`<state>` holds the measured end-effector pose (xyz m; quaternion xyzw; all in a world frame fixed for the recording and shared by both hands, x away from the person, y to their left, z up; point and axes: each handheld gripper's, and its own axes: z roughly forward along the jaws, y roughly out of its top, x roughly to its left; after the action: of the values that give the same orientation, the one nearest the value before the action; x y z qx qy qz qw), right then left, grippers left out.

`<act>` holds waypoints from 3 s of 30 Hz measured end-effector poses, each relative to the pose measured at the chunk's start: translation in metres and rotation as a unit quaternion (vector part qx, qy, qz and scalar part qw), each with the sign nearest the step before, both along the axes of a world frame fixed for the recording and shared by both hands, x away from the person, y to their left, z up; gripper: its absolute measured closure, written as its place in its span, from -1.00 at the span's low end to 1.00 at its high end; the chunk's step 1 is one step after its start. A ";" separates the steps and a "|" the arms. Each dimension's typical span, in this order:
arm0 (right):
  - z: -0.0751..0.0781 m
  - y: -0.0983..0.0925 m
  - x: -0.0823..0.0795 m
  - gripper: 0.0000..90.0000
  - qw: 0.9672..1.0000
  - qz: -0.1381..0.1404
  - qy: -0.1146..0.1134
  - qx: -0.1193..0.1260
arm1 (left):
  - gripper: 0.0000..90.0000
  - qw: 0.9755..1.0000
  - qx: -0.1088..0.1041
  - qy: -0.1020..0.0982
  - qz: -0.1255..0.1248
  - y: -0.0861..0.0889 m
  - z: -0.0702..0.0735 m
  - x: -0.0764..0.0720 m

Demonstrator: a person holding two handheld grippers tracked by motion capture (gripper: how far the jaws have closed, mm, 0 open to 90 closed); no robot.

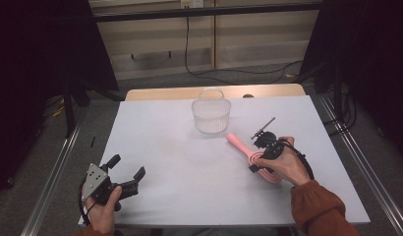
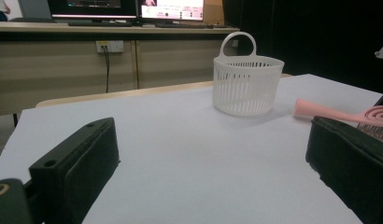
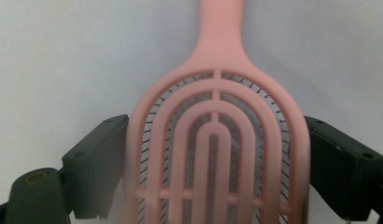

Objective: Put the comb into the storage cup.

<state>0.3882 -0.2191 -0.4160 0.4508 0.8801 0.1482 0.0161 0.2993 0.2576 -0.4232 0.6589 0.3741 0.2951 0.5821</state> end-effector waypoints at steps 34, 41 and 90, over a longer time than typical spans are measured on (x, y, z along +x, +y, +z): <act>0.012 0.002 -0.010 -0.55 0.999 -0.001 -0.023 -0.023 | -0.94 1.000 0.000 -0.001 0.001 0.000 0.000 0.000; 0.017 0.000 -0.011 -0.55 0.999 -0.002 -0.033 -0.013 | -0.94 1.000 -0.001 0.000 0.000 0.000 0.000 0.000; 0.055 -0.002 -0.042 -0.55 0.992 0.038 -0.086 0.081 | -0.96 0.996 0.046 -0.003 -0.082 -0.039 0.018 0.011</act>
<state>0.3458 -0.2216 -0.3605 0.4021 0.8770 0.2583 0.0495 0.3102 0.2190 -0.4049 0.7128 0.3030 0.2654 0.5742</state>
